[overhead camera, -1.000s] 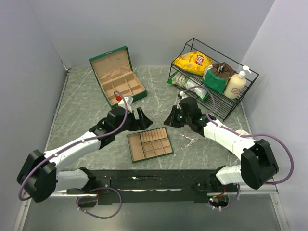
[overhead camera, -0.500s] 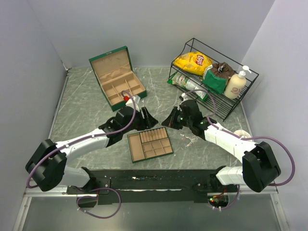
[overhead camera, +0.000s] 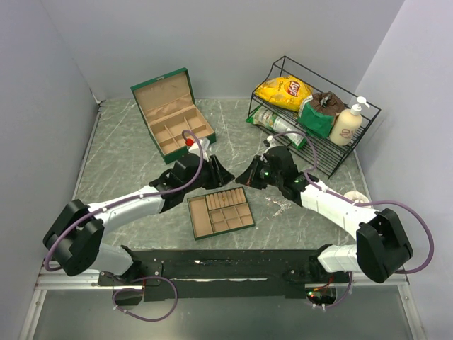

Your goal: Organize the mixed jewelry

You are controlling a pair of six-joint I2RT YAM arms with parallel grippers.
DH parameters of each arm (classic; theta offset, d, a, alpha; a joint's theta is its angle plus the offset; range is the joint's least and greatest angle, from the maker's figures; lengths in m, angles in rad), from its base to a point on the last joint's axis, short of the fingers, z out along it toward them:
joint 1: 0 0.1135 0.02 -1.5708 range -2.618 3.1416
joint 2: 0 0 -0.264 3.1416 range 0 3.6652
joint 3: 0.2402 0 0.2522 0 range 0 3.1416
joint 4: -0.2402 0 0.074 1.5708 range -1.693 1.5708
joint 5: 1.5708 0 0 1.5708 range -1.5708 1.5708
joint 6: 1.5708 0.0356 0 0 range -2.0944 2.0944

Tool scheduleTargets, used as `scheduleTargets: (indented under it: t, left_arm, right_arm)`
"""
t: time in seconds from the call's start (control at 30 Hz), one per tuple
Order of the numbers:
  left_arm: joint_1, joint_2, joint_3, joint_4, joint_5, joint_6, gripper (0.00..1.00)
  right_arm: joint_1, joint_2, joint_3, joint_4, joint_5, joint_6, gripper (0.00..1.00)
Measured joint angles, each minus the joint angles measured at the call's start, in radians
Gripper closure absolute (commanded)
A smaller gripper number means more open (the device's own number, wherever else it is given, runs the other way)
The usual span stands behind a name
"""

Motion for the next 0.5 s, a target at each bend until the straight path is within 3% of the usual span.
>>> scheduleTargets:
  t: [0.17, 0.5]
  left_arm:
    - [0.0, 0.002, 0.003, 0.005, 0.004, -0.004, 0.66]
    - [-0.002, 0.01, 0.003, 0.007, 0.012, -0.004, 0.64]
  right_arm:
    - [0.0, 0.0, -0.006, 0.01, -0.007, 0.007, 1.0]
    - [0.0, 0.0, -0.021, 0.051, -0.015, 0.026, 1.0]
